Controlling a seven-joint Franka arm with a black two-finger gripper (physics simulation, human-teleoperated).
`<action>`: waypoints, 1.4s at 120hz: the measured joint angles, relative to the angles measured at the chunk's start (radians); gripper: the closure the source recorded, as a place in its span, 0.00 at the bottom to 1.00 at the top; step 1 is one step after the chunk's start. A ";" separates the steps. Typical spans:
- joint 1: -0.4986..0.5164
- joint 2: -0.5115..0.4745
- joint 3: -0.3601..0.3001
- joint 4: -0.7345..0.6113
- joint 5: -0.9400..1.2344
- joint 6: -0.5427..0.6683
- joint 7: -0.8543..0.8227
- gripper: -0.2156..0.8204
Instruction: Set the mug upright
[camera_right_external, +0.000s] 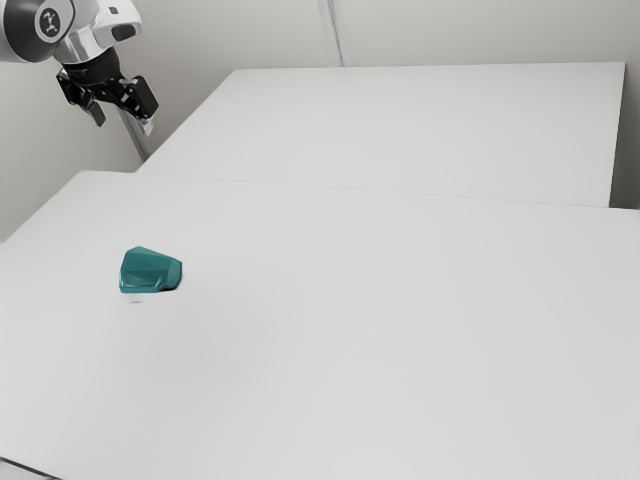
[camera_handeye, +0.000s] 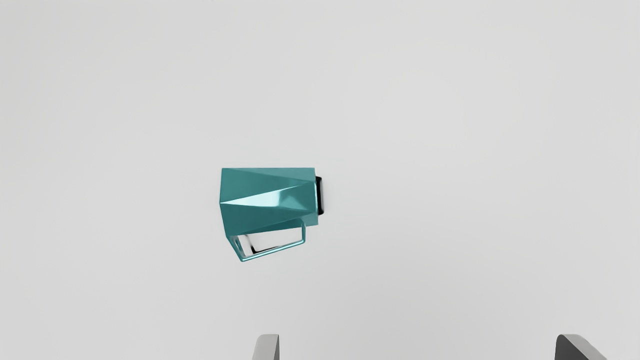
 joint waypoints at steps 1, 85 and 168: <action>0.000 0.000 0.000 -0.001 0.000 0.000 0.001 0.21; 0.440 0.120 0.010 -0.093 -0.260 0.000 0.043 0.21; 0.530 0.607 0.075 0.086 -0.735 0.005 0.366 0.21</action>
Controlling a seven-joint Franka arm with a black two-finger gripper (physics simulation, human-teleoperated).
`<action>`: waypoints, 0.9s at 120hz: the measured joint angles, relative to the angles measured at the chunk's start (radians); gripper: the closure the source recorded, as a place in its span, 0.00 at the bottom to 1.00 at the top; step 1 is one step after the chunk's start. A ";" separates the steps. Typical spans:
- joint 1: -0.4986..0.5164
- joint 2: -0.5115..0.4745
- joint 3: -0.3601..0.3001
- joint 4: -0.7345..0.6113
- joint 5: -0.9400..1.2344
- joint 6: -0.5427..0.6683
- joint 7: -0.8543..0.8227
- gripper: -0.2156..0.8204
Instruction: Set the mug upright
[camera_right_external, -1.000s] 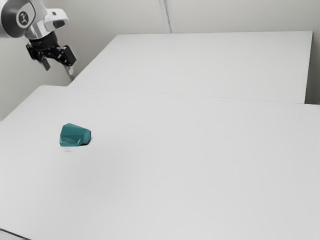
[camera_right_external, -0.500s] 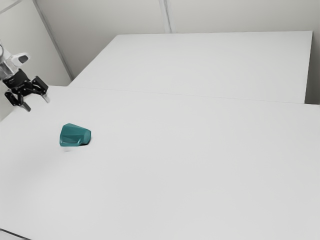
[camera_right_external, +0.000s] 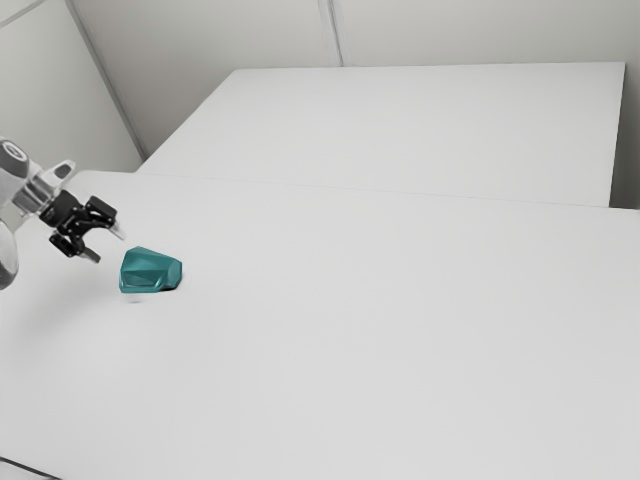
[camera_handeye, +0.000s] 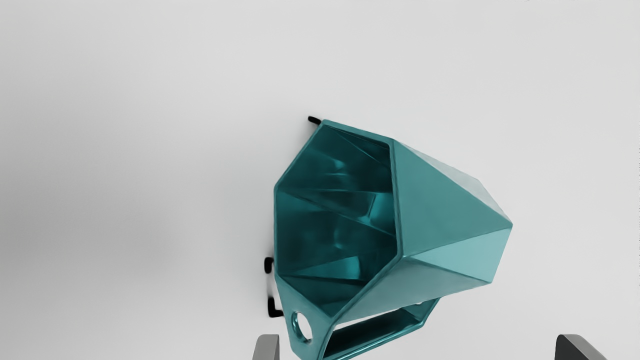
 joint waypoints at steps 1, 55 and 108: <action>0.000 0.004 0.000 0.002 -0.003 0.000 0.004 0.21; 0.018 0.112 -0.003 0.035 -0.179 -0.008 0.179 0.21; 0.013 0.112 -0.027 -0.010 -0.267 -0.010 0.262 0.42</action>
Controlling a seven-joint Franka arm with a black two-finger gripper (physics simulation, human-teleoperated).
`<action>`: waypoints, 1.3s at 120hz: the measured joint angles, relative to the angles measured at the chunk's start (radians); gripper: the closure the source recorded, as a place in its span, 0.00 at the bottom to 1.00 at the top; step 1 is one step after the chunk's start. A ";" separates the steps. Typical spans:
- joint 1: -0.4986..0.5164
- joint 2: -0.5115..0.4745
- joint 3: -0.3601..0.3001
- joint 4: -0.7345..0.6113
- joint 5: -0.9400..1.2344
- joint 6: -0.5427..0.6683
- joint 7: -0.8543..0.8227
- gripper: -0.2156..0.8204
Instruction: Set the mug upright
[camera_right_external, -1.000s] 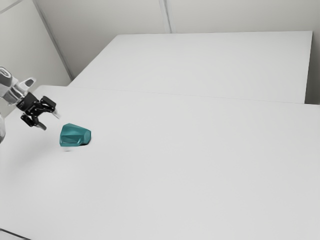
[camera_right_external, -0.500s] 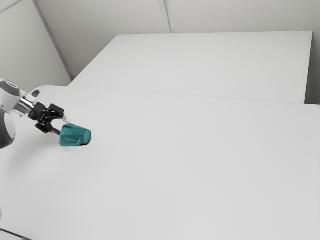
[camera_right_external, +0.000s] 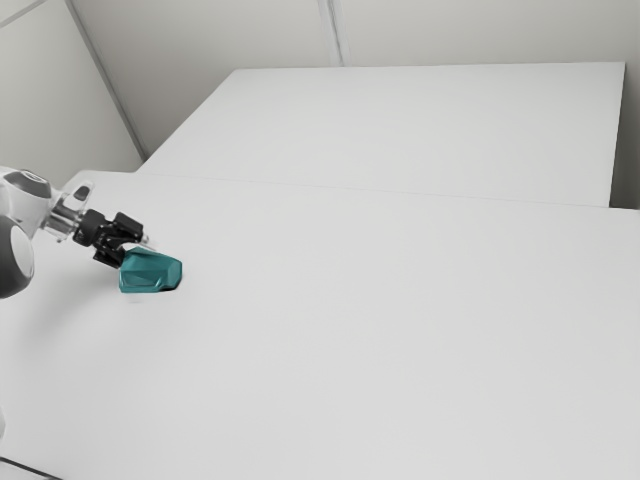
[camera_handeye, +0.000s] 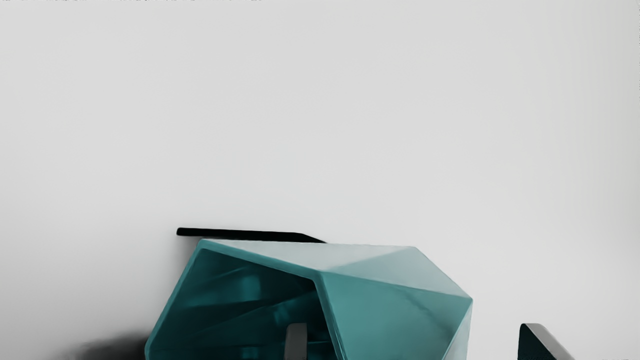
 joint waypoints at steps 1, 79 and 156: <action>0.000 0.000 0.000 0.000 0.000 0.000 0.001 0.44; -0.152 -0.194 -0.046 -0.095 0.127 0.062 -0.020 0.93; -0.451 -0.600 -0.199 -0.606 0.986 0.635 -0.590 0.96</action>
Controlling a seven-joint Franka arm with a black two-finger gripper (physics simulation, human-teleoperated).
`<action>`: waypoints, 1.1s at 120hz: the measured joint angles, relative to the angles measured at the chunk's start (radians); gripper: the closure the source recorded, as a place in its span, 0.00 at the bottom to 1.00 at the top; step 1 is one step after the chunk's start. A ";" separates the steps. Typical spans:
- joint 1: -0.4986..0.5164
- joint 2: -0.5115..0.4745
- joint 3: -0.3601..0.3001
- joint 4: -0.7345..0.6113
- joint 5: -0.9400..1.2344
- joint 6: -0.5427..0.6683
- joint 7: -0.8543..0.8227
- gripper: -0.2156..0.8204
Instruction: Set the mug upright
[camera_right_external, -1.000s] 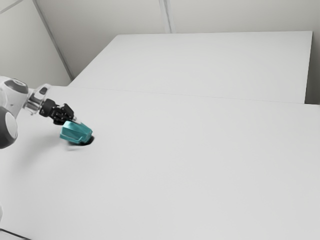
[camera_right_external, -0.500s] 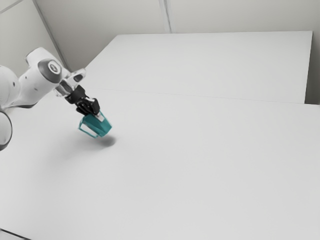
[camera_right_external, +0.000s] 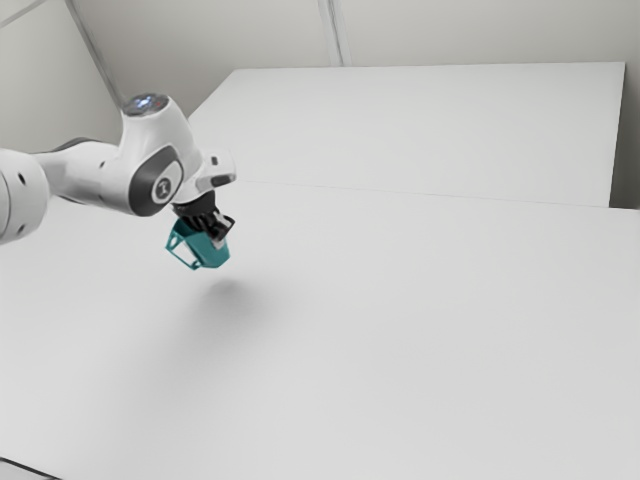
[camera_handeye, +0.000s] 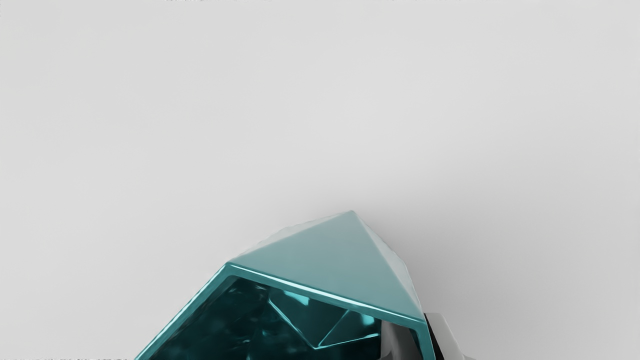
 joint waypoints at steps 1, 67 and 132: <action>-0.001 -0.001 -0.001 -0.003 0.002 0.003 -0.008 0.96; -0.031 -0.024 -0.060 -0.135 0.028 0.047 -0.407 0.97; -0.007 0.035 -0.084 -0.129 0.022 0.037 -0.613 0.77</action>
